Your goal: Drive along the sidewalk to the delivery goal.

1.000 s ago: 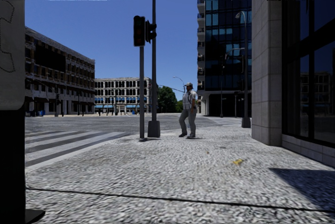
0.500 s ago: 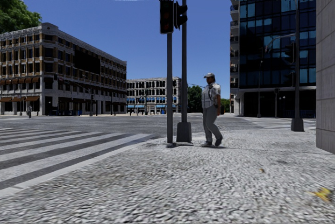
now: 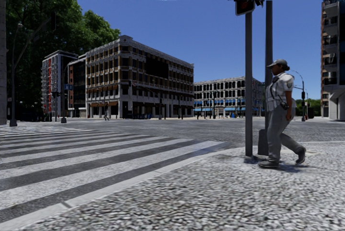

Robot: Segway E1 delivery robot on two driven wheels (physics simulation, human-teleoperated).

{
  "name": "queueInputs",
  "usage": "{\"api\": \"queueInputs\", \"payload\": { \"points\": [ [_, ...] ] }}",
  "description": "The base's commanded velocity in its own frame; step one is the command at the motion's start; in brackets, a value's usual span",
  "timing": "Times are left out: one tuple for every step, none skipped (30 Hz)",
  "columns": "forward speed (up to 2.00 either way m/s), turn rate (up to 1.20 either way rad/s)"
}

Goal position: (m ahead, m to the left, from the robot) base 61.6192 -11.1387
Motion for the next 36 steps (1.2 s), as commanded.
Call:
{"api": "queueInputs", "payload": {
  "points": [
    [1.27, 0.89],
    [1.27, 0.89],
    [1.27, 0.89],
    [1.27, 0.89],
    [1.27, 0.89],
    [1.26, 0.89],
    [1.26, 0.89],
    [1.26, 0.89],
    [1.26, 0.89],
    [1.26, 0.89],
    [1.26, 0.89],
    [1.26, 0.89],
    [1.26, 0.89],
    [1.26, 0.89],
    [1.26, 0.89],
    [1.26, 0.89],
    [1.26, 0.89],
    [1.26, 0.89],
    [1.26, 0.89],
    [1.26, 0.89],
    [1.26, 0.89],
    [1.27, 0.89],
    [1.28, 0.89],
    [1.33, 0.89],
    [1.39, 0.89],
    [1.39, 0.89],
    [1.42, 0.89],
    [1.44, 0.89],
    [1.47, 0.89],
    [1.53, 0.89],
    [1.53, 0.89],
    [1.58, 0.89],
    [1.60, 0.86],
    [1.63, 0.65],
    [1.64, 0.13],
    [1.64, 0.13]
  ]
}}
